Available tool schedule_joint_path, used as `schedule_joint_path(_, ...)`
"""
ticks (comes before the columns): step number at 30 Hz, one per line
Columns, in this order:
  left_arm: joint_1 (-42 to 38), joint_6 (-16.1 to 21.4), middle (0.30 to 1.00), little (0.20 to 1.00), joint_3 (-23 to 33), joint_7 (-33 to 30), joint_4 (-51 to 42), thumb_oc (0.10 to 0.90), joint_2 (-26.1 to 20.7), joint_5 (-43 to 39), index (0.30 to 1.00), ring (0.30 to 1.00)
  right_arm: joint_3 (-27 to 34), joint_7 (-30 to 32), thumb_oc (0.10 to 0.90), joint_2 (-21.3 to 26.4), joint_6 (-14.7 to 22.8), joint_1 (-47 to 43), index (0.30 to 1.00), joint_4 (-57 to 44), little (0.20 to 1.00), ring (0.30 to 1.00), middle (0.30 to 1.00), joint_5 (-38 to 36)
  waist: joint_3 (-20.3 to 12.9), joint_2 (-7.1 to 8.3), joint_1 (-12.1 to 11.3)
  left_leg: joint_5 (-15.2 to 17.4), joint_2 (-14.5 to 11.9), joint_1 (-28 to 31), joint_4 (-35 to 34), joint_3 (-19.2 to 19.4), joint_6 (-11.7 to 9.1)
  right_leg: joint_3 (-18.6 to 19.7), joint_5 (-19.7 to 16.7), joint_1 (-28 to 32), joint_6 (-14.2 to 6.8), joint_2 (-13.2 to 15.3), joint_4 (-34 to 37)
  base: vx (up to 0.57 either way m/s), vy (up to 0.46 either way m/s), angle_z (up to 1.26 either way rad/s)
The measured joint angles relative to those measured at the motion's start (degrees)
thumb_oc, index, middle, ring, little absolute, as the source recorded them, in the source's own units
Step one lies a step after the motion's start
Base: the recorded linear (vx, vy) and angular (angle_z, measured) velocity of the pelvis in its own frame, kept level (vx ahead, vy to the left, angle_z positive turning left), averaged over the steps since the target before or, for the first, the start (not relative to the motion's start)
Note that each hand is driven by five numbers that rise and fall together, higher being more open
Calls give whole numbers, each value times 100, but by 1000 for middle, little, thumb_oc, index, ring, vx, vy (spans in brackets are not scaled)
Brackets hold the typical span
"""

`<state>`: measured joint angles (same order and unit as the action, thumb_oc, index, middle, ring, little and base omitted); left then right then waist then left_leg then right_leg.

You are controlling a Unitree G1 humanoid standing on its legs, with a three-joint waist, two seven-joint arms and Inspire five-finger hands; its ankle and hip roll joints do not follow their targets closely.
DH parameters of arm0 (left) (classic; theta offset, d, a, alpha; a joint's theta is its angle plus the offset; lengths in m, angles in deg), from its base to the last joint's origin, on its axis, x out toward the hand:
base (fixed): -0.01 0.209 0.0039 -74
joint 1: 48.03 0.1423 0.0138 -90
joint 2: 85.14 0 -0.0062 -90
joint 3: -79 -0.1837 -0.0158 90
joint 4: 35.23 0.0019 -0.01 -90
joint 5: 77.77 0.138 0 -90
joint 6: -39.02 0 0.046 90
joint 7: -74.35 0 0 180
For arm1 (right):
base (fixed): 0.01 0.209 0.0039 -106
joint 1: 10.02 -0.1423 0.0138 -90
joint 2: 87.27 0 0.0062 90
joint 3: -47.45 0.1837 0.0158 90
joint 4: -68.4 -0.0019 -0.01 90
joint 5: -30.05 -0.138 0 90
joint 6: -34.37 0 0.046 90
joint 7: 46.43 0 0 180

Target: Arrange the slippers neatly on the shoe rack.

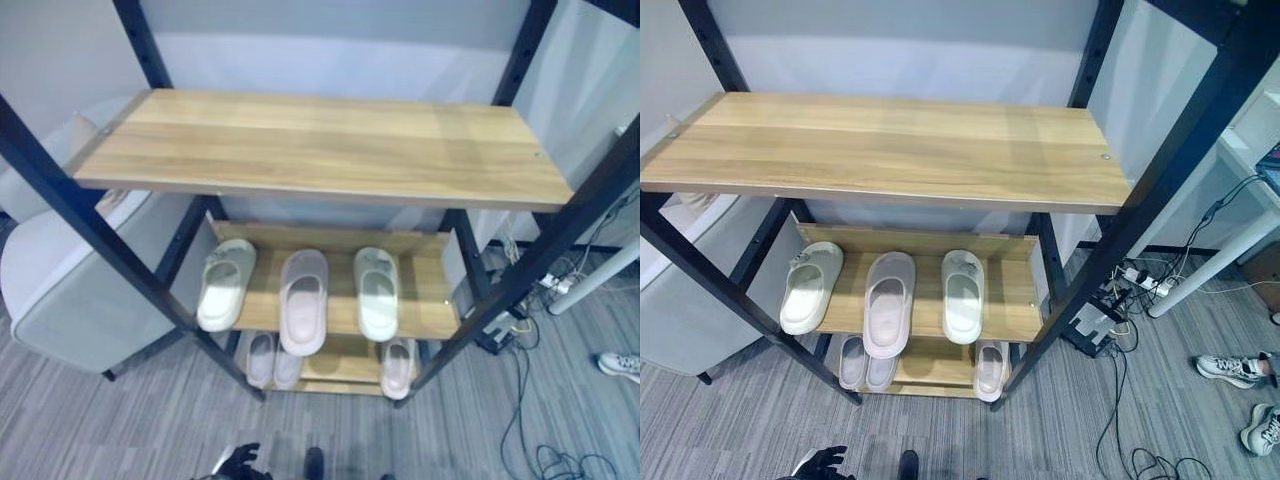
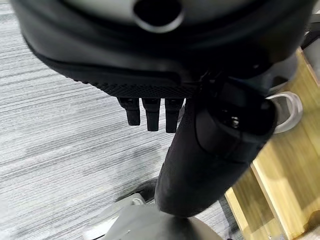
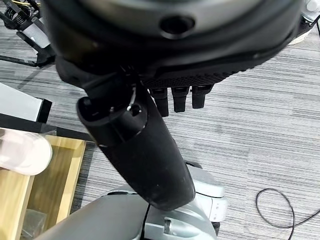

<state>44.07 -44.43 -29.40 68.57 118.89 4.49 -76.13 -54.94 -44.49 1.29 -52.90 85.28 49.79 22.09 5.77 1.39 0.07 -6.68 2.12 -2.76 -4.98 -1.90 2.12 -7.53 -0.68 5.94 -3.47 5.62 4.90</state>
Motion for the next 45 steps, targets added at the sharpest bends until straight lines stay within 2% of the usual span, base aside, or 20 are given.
schedule_joint_path(1, 123, 148, 900, 900, 29, -5, -256, 800, -50, 98, 900, 900, -1, 27, 800, 11, 24, 95, 900, -111, 900, 900, 900, 0, -11, -10, -12, 14, -7, 7, 1, -4, -23, -2, 5, 5, -6, -6, 2, 0, 0, 0)
schedule_joint_path(4, 413, 123, 900, 900, 84, 2, -797, 800, -102, 103, 900, 900, -27, 66, 800, 57, 33, 195, 900, -323, 900, 900, 900, 4, -33, -37, -28, 41, -18, 2, 0, -34, -27, -11, 24, 14, -24, -21, 6, -5, -4, 4)
schedule_joint_path(6, 898, 202, 900, 900, 127, 28, -1725, 800, -249, 95, 900, 900, -9, 63, 800, 122, 93, 404, 900, -645, 900, 900, 900, 3, -35, -49, -39, 28, -34, -13, 0, -69, -41, -46, 30, 14, -19, -44, 7, -27, -31, 7)
schedule_joint_path(8, 1566, 300, 900, 900, 475, 151, -2941, 800, -345, 68, 900, 900, 33, 50, 800, 177, 187, 690, 900, -1162, 900, 900, 900, 3, -37, -31, -52, 26, -53, -62, 0, -109, -61, -75, 85, 7, 4, -71, 23, -29, -40, 10)
schedule_joint_path(10, 1798, 393, 900, 900, 590, 180, -3349, 800, -397, -122, 900, 900, 81, 25, 800, 202, 226, 846, 900, -1326, 900, 900, 900, 5, -37, -40, -124, 11, -70, -88, 0, -142, -82, -96, 95, -1, -4, -94, 12, -33, -61, 10)
schedule_joint_path(11, 2035, 410, 900, 900, 724, 240, -3830, 800, -563, -150, 900, 900, 88, -69, 800, 291, 239, 973, 900, -1555, 900, 900, 900, 60, -34, -36, -219, -9, -102, -147, 0, -184, -109, -106, 81, -46, -9, -143, 8, -55, -80, 16)
schedule_joint_path(13, 2261, 487, 900, 900, 852, 308, -4383, 800, -856, -170, 900, 900, 80, -181, 800, 421, 331, 1075, 900, -1767, 900, 900, 900, 110, -32, -23, -215, -32, -115, -191, 1, -282, -138, -207, 81, -55, -2, -173, 19, -35, -80, 24)
schedule_joint_path(14, 2406, 425, 900, 900, 967, 465, -4825, 800, -1052, -339, 900, 900, 145, -273, 800, 503, 327, 1058, 900, -1778, 900, 900, 900, 111, -27, -38, -353, -62, -135, -220, 1, -355, -162, -264, 78, -50, -2, -206, 47, -21, -68, 20)
schedule_joint_path(16, 2465, 510, 900, 900, 1026, 576, -5291, 800, -1228, -425, 900, 900, 163, -323, 800, 577, 331, 1031, 900, -1720, 900, 900, 900, 112, -17, -38, -457, -83, -136, -222, 2, -420, -186, -342, 81, -46, 5, -221, 47, -5, -25, 20)
schedule_joint_path(19, 2368, 569, 900, 900, 1012, 758, -5443, 800, -1237, -602, 900, 900, 190, -344, 800, 605, 323, 862, 900, -1686, 900, 900, 900, 115, -14, -73, -582, -103, -143, -231, 2, -485, -203, -400, 91, -32, 8, -243, 48, -5, -45, 14)
schedule_joint_path(21, 2402, 463, 900, 900, 962, 916, -5798, 800, -1378, -725, 900, 900, 165, -336, 800, 579, 325, 656, 900, -1624, 900, 900, 900, 115, -3, -66, -664, -110, -154, -261, 2, -503, -213, -408, 91, -29, 8, -257, 49, -3, -37, 4)
schedule_joint_path(22, 2424, 482, 900, 900, 921, 1063, -6233, 800, -1468, -916, 900, 900, 78, -312, 800, 531, 323, 395, 900, -1264, 900, 900, 900, 116, 2, -57, -681, -125, -156, -250, 2, -547, -233, -444, 92, -31, 8, -267, 49, 7, -34, 9)
schedule_joint_path(25, 2075, 524, 900, 900, 721, 1141, -6414, 800, -1469, -1059, 900, 900, -73, -253, 800, 472, 284, 30, 900, -906, 900, 900, 900, 118, 21, -116, -816, -150, -159, -247, 3, -589, -248, -473, 90, -15, 9, -280, 48, 14, -28, 11)
schedule_joint_path(28, 1495, 480, 900, 900, 507, 1125, -6572, 800, -1560, -1105, 900, 900, -303, -197, 800, 273, 298, -248, 900, -814, 900, 900, 900, 183, 38, -146, -805, -162, -179, -233, 3, -640, -263, -526, 105, 12, 32, -304, 49, 32, -27, 6)
schedule_joint_path(33, 1193, 490, 900, 900, 440, 1134, -7297, 800, -1702, -1210, 900, 900, -381, -138, 800, 72, 274, -293, 900, -742, 900, 900, 900, 350, 60, -169, -737, -175, -184, -214, 4, -582, -295, -470, 106, 10, 37, -295, 48, 37, -3, -6)
schedule_joint_path(38, 948, 556, 900, 900, 468, 1022, -7549, 800, -1705, -1256, 900, 900, -266, -61, 800, -29, 192, -168, 900, -641, 900, 900, 900, 399, 93, -132, -493, -141, -195, -113, 4, -473, -274, -369, 113, 62, 51, -287, 48, 53, -4, -11)
schedule_joint_path(42, 573, 612, 900, 900, 454, 576, -7491, 800, -1691, -789, 900, 900, -256, -39, 800, -99, 197, -146, 900, -592, 900, 900, 900, 400, 108, -108, -431, -103, -211, -99, 6, -447, -319, -334, 138, 61, 34, -297, 48, 22, 0, -3)
schedule_joint_path(45, 95, 731, 900, 900, 376, 71, -7030, 800, -1693, 20, 900, 900, -252, -37, 800, -104, 198, -153, 900, -586, 900, 900, 900, 397, 107, -105, -410, -88, -214, -71, 23, -381, -312, -286, 136, 61, 36, -288, 48, 61, 6, -8)
